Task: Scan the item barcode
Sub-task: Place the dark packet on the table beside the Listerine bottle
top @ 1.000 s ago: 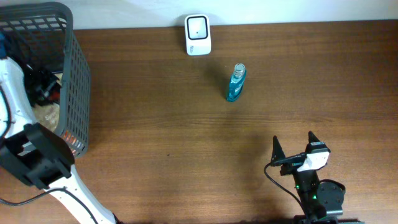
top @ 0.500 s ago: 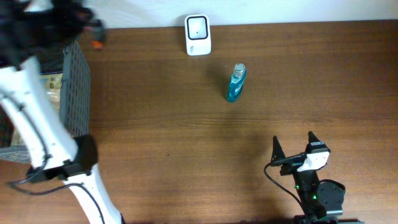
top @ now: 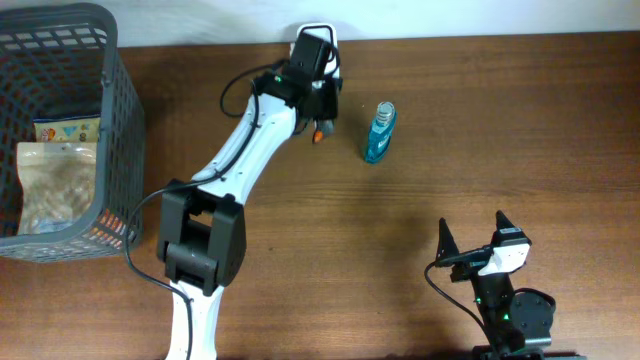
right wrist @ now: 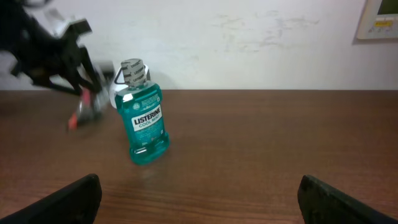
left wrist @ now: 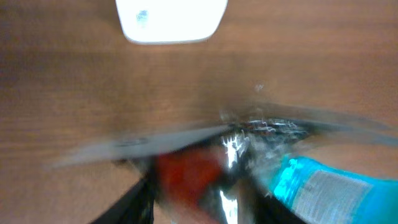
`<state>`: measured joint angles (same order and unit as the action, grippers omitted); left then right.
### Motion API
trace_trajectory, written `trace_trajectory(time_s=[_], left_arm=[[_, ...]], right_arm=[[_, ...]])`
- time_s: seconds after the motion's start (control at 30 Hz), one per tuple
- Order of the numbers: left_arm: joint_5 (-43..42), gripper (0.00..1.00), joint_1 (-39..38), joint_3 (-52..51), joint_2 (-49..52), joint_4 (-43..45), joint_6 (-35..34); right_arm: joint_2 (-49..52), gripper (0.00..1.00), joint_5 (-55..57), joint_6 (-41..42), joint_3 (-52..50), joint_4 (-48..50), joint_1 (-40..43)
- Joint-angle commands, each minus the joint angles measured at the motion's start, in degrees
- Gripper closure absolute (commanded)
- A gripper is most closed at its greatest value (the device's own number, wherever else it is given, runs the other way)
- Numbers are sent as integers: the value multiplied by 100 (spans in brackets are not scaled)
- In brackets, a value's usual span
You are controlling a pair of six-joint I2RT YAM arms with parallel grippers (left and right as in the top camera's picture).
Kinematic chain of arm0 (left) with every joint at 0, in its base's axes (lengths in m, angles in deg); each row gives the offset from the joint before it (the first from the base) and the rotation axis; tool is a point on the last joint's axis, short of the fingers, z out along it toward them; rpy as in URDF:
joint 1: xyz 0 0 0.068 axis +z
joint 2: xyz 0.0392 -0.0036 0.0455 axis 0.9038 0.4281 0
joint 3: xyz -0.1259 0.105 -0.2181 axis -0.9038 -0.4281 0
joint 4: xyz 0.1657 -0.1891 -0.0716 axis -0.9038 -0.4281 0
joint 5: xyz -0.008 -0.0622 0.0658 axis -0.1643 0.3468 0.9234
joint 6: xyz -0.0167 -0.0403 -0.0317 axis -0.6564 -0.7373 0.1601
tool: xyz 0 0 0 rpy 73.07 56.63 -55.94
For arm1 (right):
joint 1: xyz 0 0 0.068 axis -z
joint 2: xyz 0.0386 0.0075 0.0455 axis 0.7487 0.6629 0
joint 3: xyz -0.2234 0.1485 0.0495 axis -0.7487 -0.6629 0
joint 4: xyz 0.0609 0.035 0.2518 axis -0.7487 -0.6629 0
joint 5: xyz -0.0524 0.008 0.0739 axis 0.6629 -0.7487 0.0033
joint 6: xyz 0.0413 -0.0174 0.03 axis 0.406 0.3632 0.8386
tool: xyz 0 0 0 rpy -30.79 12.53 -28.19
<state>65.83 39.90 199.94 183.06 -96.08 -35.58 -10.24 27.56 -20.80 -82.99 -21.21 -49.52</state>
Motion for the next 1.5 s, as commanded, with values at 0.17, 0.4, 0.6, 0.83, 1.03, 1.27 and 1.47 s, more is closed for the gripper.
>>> trace_trajectory(time_s=[0.17, 0.4, 0.6, 0.83, 1.03, 1.27, 1.47], left_arm=[[275, 44, -24, -1663, -83, 1974, 50], [269, 41, 20, -1272, -726, 1764, 55], [-1961, 19, 131, -1231, -1934, 1228, 1768], [-1001, 9, -745, -1239, -1563, 1305, 3038], [-560, 9, -1110, -1239, -828, 1620, 3036], [-509, 28, -1108, -1239, -326, 2439, 3036], [-496, 63, -1108, -1239, -273, 2614, 3036]], right_arm=[[-39, 2, 11, 22, -52, 0, 35], [-39, 2, 11, 22, -52, -2, 35], [-39, 2, 11, 22, -52, 0, 35], [-39, 2, 11, 22, -52, -2, 35], [-39, 2, 11, 22, -52, -2, 35], [-39, 2, 11, 22, -52, -2, 35], [-39, 2, 11, 22, -52, -2, 35]])
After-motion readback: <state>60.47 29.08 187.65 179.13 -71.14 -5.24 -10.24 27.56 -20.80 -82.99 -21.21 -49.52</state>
